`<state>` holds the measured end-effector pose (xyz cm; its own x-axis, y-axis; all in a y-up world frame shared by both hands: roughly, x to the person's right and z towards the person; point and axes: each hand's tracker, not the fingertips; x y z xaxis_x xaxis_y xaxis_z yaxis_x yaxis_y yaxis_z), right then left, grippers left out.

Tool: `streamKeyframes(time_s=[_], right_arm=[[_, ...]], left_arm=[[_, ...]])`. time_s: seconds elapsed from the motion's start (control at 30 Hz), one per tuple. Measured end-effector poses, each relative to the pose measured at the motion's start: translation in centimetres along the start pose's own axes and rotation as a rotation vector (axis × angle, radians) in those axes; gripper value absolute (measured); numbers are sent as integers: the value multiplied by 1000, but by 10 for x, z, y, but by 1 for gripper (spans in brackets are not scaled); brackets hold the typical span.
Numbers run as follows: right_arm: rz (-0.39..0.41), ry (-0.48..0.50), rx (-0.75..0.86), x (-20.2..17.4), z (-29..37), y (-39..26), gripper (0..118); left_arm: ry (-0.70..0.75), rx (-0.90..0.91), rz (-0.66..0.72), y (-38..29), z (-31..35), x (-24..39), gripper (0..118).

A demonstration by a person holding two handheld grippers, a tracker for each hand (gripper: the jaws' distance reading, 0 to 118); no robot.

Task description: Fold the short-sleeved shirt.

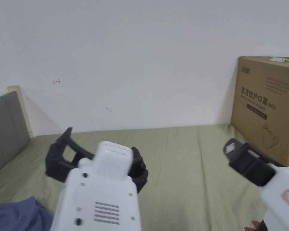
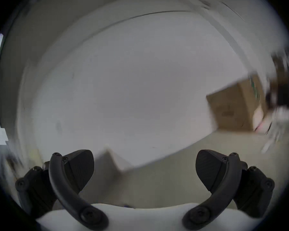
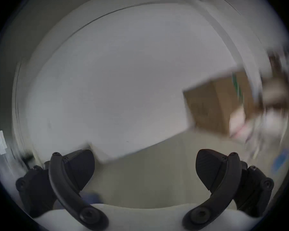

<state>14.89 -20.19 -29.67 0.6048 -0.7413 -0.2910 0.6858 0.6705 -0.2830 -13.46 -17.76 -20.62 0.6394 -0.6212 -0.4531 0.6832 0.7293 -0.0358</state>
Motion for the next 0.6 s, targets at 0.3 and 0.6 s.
streamKeyframes(time_s=[0.3,0.6], right_arm=[[-1028,-370,-131,142,20,-56,118],[333,-126,181,-30,17,24,118]], left_arm=[[-36,32,-196,-2,16,33,118],[12,-165,727,-31,-18,-78,118]])
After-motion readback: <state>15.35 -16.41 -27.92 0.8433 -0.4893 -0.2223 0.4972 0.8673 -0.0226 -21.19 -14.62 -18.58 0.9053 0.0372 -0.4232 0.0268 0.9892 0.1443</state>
